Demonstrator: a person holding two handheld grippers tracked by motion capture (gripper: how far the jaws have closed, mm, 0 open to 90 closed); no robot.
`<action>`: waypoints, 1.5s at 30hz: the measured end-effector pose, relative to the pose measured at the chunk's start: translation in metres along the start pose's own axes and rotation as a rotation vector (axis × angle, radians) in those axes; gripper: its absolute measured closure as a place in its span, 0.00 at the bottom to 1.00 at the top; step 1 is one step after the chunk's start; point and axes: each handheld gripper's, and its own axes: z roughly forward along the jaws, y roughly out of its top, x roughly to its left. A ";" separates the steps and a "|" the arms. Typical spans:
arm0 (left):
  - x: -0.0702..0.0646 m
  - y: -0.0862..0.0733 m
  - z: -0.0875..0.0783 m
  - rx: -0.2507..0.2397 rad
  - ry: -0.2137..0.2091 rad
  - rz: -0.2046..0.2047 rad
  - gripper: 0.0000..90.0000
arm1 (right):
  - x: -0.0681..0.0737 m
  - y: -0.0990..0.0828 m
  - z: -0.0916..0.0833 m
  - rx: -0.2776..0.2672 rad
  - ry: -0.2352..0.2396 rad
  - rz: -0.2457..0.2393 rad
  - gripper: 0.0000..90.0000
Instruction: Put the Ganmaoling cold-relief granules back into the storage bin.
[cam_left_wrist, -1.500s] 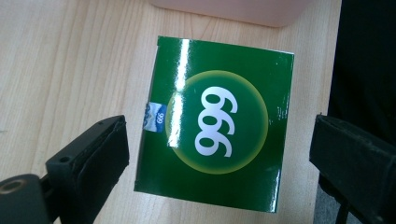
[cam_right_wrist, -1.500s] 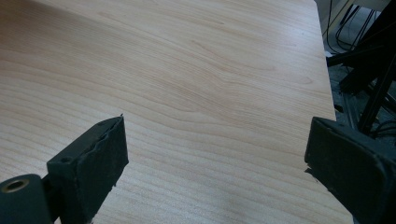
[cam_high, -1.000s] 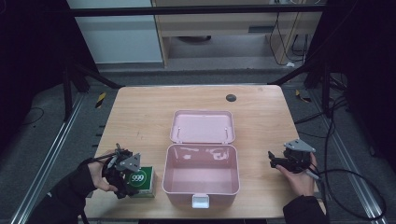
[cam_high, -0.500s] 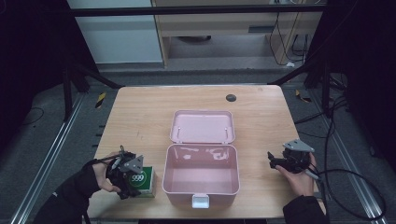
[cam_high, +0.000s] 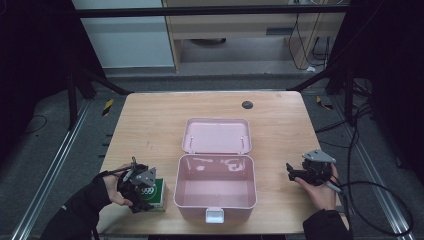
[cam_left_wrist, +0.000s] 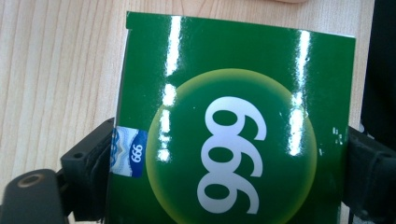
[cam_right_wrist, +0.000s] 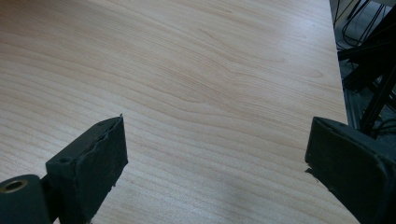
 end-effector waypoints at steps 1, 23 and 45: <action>0.000 0.000 0.000 -0.001 -0.001 0.000 0.11 | 0.000 0.000 0.000 0.000 0.000 -0.001 0.07; -0.001 -0.001 -0.020 -0.052 -0.009 -0.028 0.16 | 0.000 0.000 0.000 -0.002 0.010 0.002 0.07; -0.005 0.015 -0.071 -0.107 0.024 -0.010 0.16 | -0.001 0.000 -0.001 -0.003 0.010 0.004 0.07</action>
